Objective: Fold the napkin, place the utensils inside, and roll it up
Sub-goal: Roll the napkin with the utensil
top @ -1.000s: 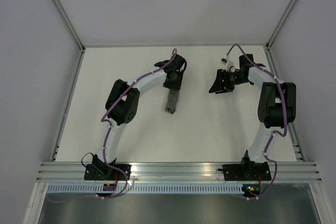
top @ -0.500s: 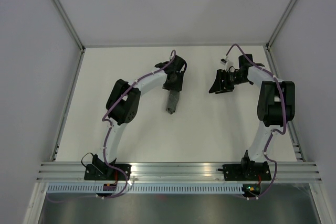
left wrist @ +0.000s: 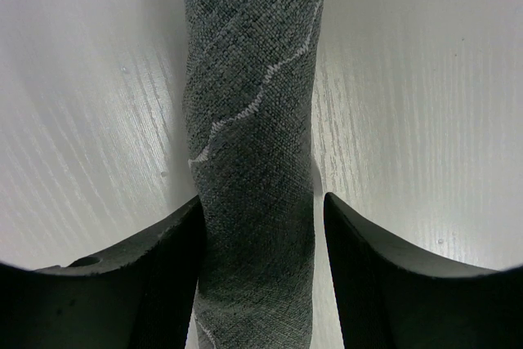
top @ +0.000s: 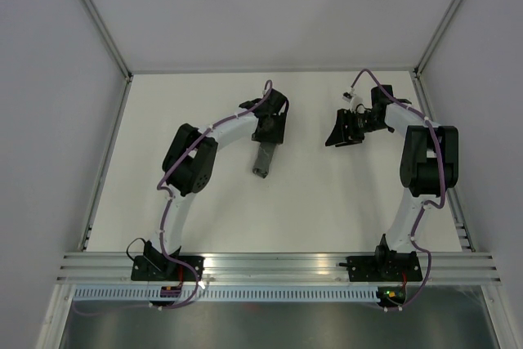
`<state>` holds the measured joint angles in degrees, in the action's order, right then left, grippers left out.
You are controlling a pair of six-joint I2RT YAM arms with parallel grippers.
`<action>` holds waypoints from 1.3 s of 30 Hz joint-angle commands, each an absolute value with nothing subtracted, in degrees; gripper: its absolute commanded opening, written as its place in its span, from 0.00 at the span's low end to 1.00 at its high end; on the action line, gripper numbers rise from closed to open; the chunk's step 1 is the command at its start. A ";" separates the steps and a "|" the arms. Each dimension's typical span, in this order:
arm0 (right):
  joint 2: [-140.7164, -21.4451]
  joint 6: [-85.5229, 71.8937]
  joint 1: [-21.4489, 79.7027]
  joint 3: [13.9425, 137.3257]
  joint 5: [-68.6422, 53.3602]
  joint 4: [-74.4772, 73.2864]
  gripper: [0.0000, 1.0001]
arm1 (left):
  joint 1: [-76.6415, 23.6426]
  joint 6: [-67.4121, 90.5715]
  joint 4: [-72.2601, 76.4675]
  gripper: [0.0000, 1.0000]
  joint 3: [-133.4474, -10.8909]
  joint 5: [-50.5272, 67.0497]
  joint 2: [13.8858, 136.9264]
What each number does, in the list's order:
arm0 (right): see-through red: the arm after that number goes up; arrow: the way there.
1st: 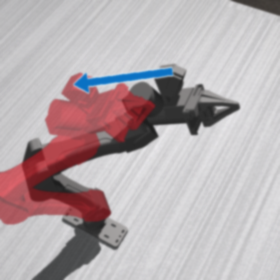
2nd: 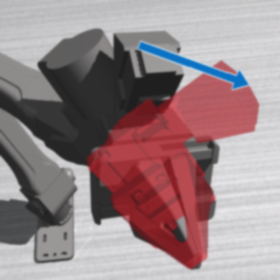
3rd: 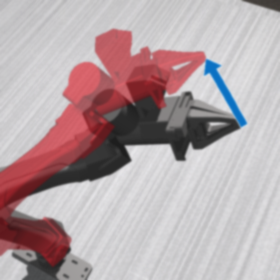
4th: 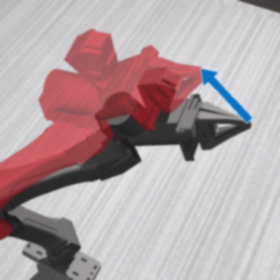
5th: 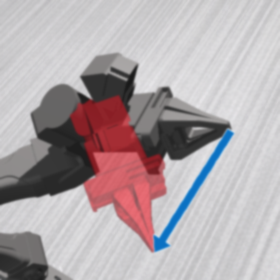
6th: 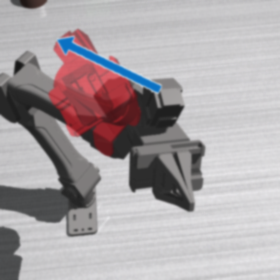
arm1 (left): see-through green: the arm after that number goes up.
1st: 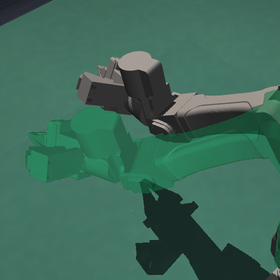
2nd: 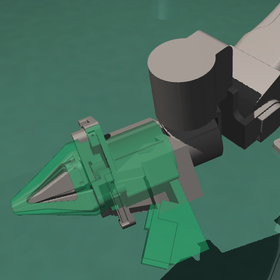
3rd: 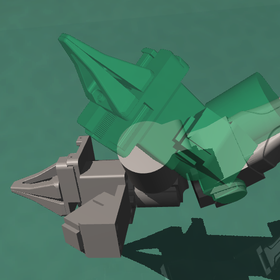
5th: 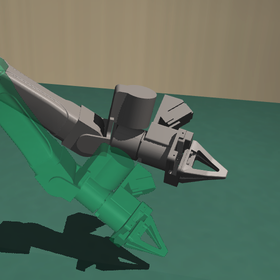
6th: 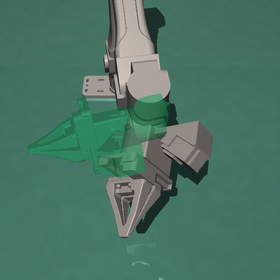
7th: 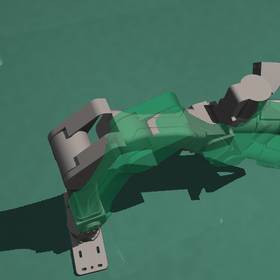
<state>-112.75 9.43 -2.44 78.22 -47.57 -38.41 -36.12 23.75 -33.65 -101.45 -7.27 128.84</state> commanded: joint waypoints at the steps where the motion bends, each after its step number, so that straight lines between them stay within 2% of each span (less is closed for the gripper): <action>1: -113.20 10.37 -2.72 80.24 -47.72 -38.85 0.65 | -36.21 24.43 -31.55 0.64 -101.07 -5.27 124.80; 10: -113.03 10.46 -2.72 79.89 -48.08 -38.93 0.64 | -36.21 26.72 -32.70 0.64 -100.20 -7.11 125.51; 20: -113.12 11.34 -2.64 79.63 -47.99 -39.20 0.64 | -36.04 25.66 -31.64 0.73 -100.28 -9.05 123.40; 39: -112.41 11.69 -2.81 80.51 -47.90 -39.55 0.65 | -33.23 24.61 -31.55 0.76 -99.93 -9.93 117.97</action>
